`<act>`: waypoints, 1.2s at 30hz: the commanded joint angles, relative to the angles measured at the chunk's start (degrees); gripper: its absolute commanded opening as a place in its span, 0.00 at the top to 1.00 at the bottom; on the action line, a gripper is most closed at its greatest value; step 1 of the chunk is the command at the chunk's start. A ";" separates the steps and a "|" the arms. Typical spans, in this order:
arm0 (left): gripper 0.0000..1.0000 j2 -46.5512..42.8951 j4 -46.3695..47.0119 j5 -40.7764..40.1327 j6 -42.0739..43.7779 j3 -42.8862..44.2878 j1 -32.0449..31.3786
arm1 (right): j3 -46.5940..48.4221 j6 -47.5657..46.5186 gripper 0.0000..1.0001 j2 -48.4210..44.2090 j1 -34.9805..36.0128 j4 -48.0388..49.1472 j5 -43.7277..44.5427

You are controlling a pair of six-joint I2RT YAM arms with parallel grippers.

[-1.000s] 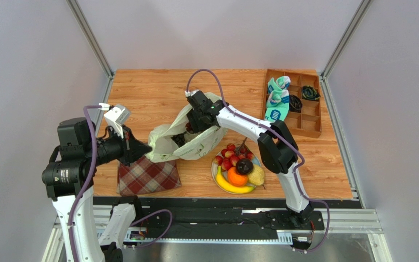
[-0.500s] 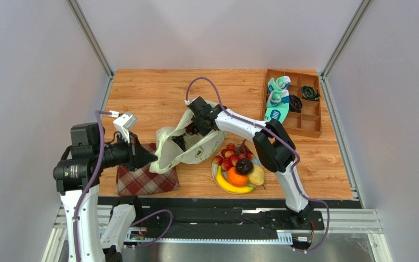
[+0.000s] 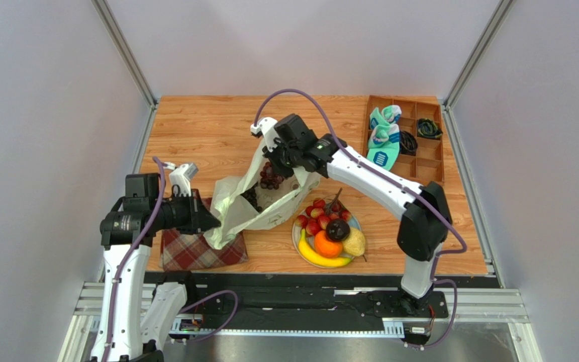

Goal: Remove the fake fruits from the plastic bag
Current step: Take out the fake fruit from the plastic bag.

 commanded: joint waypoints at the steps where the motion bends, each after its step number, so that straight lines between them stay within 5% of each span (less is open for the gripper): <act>1: 1.00 -0.68 8.87 -0.52 -4.74 -2.84 -0.81 | -2.28 -3.34 1.00 -6.75 1.11 -1.00 -5.37; 8: 1.00 -1.30 14.05 0.79 -7.28 -4.61 -1.60 | -3.52 -4.75 1.00 -10.45 1.91 0.83 -10.63; 14: 1.00 2.55 27.13 -0.41 -12.47 -1.72 -4.05 | 6.49 -5.37 1.00 -7.02 2.43 0.06 -16.27; 22: 1.00 15.92 29.26 -9.91 -14.41 6.90 -3.97 | 20.46 -9.92 1.00 -10.61 2.08 -4.15 -12.49; 36: 1.00 35.61 30.14 -16.52 -14.15 18.33 -1.96 | 2.30 -14.58 1.00 -33.82 2.17 -12.24 -7.92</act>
